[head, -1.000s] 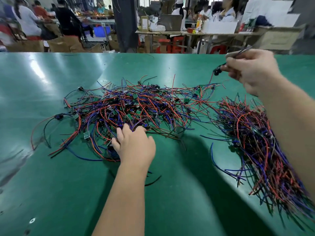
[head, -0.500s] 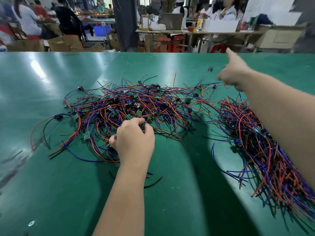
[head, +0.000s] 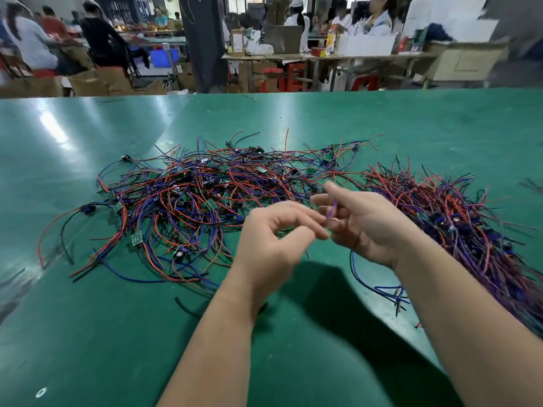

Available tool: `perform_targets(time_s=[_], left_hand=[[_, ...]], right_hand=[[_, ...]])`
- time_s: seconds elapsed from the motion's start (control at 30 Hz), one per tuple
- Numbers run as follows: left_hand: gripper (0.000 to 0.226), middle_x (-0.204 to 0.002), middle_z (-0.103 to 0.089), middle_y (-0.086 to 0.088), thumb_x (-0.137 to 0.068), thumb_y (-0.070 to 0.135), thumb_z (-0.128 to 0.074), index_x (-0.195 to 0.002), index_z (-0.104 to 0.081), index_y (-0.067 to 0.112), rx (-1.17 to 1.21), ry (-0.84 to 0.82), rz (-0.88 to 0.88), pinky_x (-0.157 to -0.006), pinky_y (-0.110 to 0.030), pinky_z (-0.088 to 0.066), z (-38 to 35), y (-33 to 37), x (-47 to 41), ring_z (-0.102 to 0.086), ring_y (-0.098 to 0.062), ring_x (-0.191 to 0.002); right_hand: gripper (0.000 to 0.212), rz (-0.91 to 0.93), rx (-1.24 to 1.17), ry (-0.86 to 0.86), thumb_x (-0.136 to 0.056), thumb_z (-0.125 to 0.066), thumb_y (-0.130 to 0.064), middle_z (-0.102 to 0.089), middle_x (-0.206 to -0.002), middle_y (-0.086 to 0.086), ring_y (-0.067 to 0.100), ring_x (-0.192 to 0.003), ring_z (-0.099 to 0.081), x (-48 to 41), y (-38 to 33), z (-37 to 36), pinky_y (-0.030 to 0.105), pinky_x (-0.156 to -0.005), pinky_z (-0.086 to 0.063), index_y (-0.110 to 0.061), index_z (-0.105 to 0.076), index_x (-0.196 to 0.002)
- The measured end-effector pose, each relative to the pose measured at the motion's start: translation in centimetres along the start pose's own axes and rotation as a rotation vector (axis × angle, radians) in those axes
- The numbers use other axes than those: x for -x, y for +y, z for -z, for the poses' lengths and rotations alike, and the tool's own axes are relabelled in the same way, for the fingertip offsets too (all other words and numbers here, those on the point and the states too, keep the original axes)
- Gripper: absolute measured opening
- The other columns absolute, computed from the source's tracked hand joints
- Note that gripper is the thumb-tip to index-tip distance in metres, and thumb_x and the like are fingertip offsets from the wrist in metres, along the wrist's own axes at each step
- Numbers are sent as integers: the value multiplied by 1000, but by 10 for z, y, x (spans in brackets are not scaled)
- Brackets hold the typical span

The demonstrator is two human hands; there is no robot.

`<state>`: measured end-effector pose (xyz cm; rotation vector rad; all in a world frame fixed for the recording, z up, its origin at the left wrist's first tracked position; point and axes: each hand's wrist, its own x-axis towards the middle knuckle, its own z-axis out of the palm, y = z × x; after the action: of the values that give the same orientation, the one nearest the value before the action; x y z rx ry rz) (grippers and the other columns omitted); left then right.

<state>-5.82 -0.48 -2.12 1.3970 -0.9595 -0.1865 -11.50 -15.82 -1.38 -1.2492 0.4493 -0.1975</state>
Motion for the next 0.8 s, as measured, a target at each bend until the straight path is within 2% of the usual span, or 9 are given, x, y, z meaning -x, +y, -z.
perform_targets(time_s=[0.1,0.2,0.27,0.33,0.47,0.57,0.7,0.73,0.8], left_hand=[[21,-83,-73,-5,-61,13,-46,-47,-62,15,-60,-88,234,-76,-29,-49,-4,-5,-3,-65,-25,-85],[20,-94,-73,-12,-80,9,-54,-65,-67,6,-63,-41,415,-65,-7,-43,-3,-7,-8,-63,-14,-83],[24,-100,-72,-12,-94,9,-48,-91,-72,2,-28,-32,447,-60,-2,-41,-5,-7,-8,-62,-10,-82],[29,-102,-72,-8,-98,21,-46,-104,-70,8,64,-35,469,-69,-10,-46,-9,-9,-6,-66,-12,-86],[36,-96,-74,1,-84,42,-51,-98,-71,15,276,2,458,-79,-28,-50,-18,-9,-4,-68,-10,-87],[26,-89,-74,-6,-74,27,-62,-92,-71,10,583,60,410,-70,-23,-57,-18,-5,-4,-69,-12,-74],[15,-82,-74,-7,-71,17,-66,-81,-75,12,672,98,452,-60,-18,-54,-12,-6,-7,-69,-11,-65],[13,-79,-74,-6,-72,16,-66,-79,-76,12,624,93,474,-60,-18,-54,-12,-7,-7,-68,-10,-63],[10,-74,-73,-5,-78,14,-65,-79,-74,11,461,48,519,-59,-18,-53,-12,-10,-5,-66,-9,-59]], right_hand=[[22,129,-124,17,-83,-59,-22,-57,-62,1,3,-37,-35,11,9,17,14,-36,-30,-4,-68,-92],[25,162,-209,-49,-81,-56,-22,-55,-61,0,2,-36,-35,19,13,25,13,-39,-31,-6,-72,-92],[26,164,-223,-135,-82,-55,-23,-55,-61,-1,2,-36,-35,22,17,24,13,-40,-34,-9,-76,-90],[27,162,-210,-251,-85,-52,-22,-54,-61,-1,2,-37,-35,24,20,22,14,-40,-35,-9,-75,-93],[26,132,-120,-429,-86,-56,-23,-56,-61,1,2,-38,-37,28,25,17,15,-44,-30,-7,-73,-97],[26,53,-28,-499,-83,-59,-26,-59,-61,3,4,-37,-39,32,26,14,15,-43,-29,-7,-73,-94],[16,3,291,-258,-84,-64,-17,-67,-69,6,8,-40,-46,31,25,12,15,-39,-36,-4,-68,-93],[8,28,283,-167,-86,-63,-5,-68,-73,6,8,-42,-46,29,24,10,16,-39,-35,-5,-68,-91],[25,69,121,-26,-85,-50,11,-66,-76,6,11,-45,-45,25,23,11,17,-39,-34,-5,-68,-93]])
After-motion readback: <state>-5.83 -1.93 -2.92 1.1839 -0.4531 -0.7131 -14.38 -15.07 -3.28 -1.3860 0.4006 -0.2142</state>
